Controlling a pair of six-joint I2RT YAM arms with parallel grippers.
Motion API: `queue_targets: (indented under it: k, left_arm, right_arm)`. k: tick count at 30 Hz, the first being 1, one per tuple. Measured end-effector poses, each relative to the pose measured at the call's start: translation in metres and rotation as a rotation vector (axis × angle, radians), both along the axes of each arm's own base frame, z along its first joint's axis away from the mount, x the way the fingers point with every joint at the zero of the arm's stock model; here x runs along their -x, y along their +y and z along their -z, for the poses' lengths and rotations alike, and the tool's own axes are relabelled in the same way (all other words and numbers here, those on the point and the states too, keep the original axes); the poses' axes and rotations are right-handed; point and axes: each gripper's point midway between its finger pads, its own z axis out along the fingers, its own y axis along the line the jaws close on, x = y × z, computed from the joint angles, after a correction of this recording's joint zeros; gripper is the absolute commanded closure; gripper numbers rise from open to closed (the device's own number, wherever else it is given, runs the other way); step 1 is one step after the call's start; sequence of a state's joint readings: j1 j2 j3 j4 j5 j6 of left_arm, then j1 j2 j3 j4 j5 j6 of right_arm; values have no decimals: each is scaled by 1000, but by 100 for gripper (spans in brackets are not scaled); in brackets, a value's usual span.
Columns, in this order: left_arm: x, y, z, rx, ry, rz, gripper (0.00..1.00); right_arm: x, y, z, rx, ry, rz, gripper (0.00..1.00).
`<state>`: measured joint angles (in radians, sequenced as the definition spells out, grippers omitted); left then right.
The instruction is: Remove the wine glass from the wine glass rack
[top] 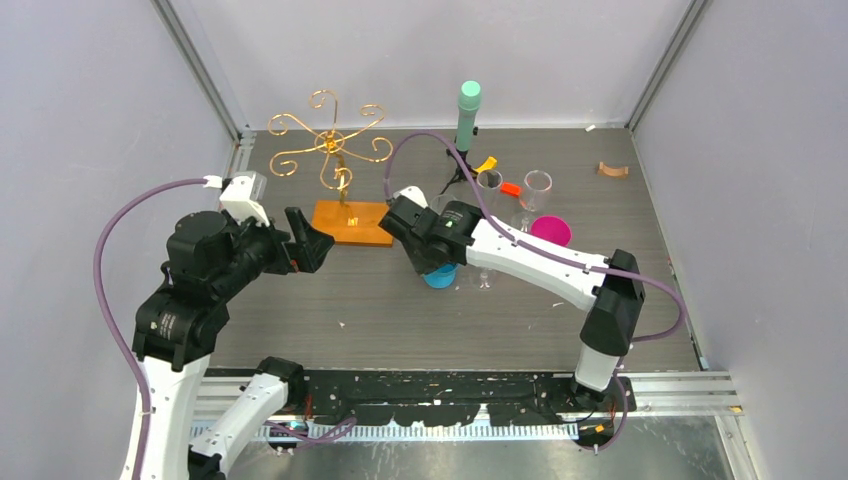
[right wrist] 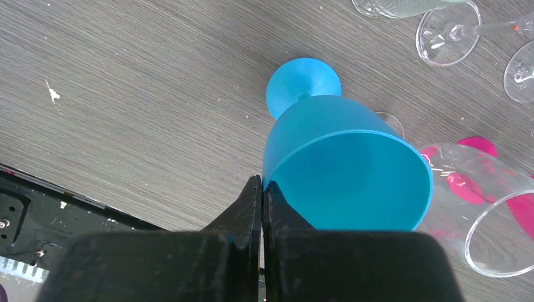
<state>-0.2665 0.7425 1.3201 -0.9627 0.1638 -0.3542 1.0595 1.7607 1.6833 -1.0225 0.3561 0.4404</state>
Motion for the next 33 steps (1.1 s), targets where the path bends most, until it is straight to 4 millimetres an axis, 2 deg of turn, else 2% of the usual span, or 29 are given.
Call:
queue_targets:
  k: [2,4,8,19,21,22,23,25,28,31,33]
  left_arm:
    - [0,0,0,-1,0,-2,0]
    - [-1,1,0,-3,1,-5,0]
    - [-2,2,1,-6,3,-10,0]
    - [-3,4,2,-12,4,-23,0]
    - [-3,5,3,-18,7,-30,0]
    - [-3,6,4,-20,10,-31,0]
    - [-2,6,5,-25,15,-34,0]
    - [-1,8,8,-34,23,-36,0]
    - [-1,11,10,-50,26,-47,0]
    - [1,15,12,-59,22,-64,0]
    - [4,19,14,-64,19,-78,0]
  right_arm:
    - [-1,-1,2,5,8,1,97]
    - [-2,-2,5,10,16,6,87]
    - [-5,-3,10,19,25,13,78]
    - [-11,-7,9,25,14,32,71]
    - [-13,-8,8,24,9,36,63]
    - [-14,-8,6,22,4,39,53]
    - [-15,-8,4,18,-1,42,48]
    - [-17,-8,-2,5,-14,44,36]
    - [-18,-9,-16,-32,-45,39,33]
    - [-16,-17,-43,-103,-105,46,32]
    - [-15,-30,-68,-149,-165,66,32]
